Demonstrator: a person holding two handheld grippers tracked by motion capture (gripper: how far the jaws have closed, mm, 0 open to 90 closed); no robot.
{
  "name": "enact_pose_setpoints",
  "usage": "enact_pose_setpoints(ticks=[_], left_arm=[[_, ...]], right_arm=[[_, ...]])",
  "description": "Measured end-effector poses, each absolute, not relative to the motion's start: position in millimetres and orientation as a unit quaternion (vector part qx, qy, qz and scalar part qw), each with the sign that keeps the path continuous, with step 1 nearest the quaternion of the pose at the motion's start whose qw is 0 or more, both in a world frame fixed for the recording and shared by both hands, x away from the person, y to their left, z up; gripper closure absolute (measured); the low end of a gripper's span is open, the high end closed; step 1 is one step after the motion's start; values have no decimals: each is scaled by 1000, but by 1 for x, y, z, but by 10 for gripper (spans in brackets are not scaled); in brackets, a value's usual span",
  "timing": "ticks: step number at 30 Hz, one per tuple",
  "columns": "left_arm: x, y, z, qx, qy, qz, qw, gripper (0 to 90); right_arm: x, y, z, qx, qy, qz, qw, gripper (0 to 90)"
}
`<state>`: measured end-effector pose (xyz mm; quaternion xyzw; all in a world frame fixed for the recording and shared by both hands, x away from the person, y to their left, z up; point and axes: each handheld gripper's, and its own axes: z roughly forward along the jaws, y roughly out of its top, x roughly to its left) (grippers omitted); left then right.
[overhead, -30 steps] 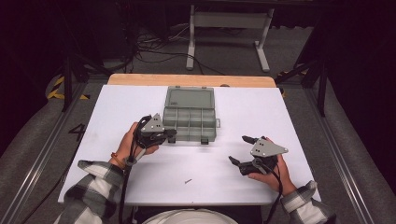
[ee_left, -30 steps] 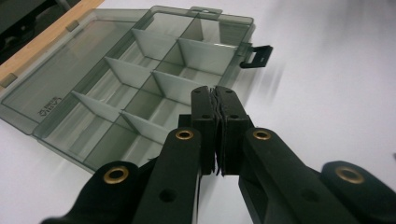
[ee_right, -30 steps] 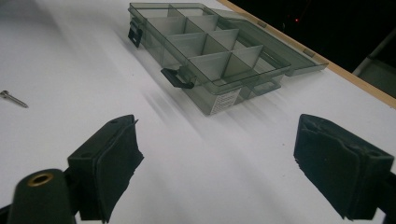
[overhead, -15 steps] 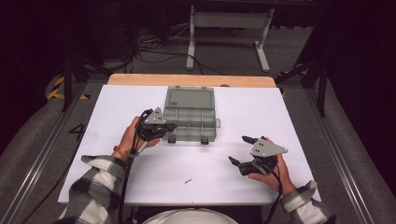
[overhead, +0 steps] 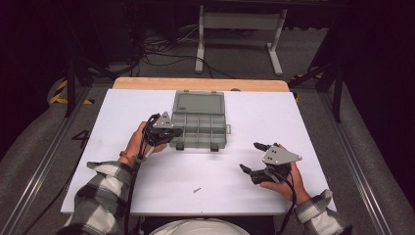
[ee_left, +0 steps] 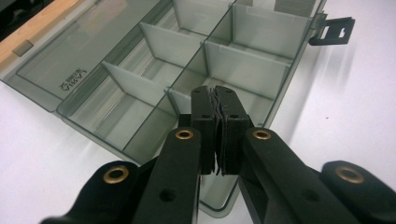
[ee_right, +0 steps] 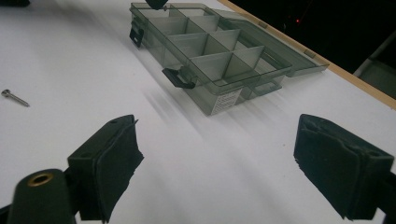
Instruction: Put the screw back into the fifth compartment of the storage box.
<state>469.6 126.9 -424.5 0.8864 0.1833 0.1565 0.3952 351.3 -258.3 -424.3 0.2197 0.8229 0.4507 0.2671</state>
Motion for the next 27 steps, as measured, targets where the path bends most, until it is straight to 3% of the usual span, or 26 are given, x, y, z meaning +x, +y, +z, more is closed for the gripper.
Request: enact_pose_setpoints(ticks=[27], left_arm=[[481,124,-439,900,193,141,365,879]], right_arm=[[352,-260,-423,217,820,461,261,139]])
